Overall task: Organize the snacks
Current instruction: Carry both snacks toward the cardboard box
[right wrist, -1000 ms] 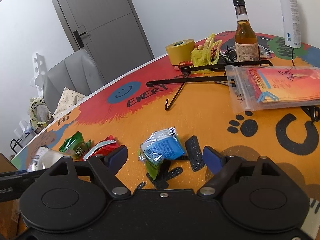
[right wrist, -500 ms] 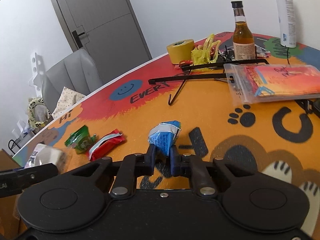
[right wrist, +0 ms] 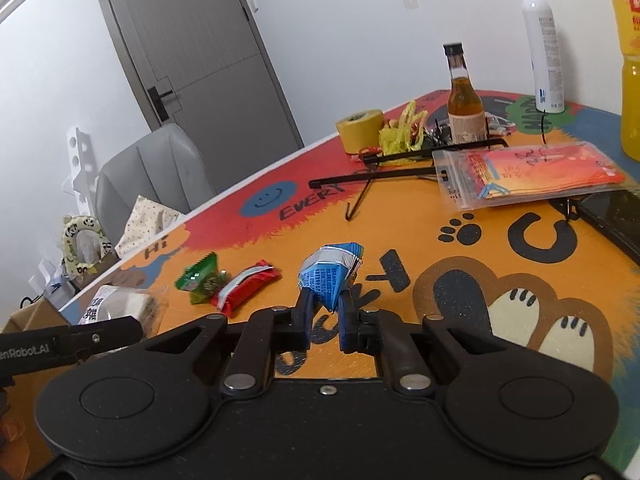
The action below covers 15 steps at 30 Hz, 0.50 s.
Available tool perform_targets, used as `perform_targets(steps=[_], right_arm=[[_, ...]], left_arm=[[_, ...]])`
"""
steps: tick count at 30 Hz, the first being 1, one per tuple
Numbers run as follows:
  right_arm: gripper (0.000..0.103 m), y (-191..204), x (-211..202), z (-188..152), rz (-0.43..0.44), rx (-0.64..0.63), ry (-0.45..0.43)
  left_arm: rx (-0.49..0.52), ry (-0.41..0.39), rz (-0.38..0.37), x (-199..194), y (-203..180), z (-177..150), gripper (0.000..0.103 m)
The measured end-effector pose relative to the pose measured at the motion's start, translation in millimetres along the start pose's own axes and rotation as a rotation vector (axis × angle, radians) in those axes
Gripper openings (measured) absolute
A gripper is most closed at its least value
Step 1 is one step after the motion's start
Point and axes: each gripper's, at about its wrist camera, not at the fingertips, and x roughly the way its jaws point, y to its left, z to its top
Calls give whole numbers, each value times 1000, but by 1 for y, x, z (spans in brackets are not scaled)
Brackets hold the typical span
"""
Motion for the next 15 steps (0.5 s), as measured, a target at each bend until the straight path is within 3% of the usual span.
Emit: perform_targets(steps=[15], right_arm=[[10, 48, -35, 3, 81, -49, -50]], left_arm=[[-24, -60, 13, -51, 28, 7, 51]])
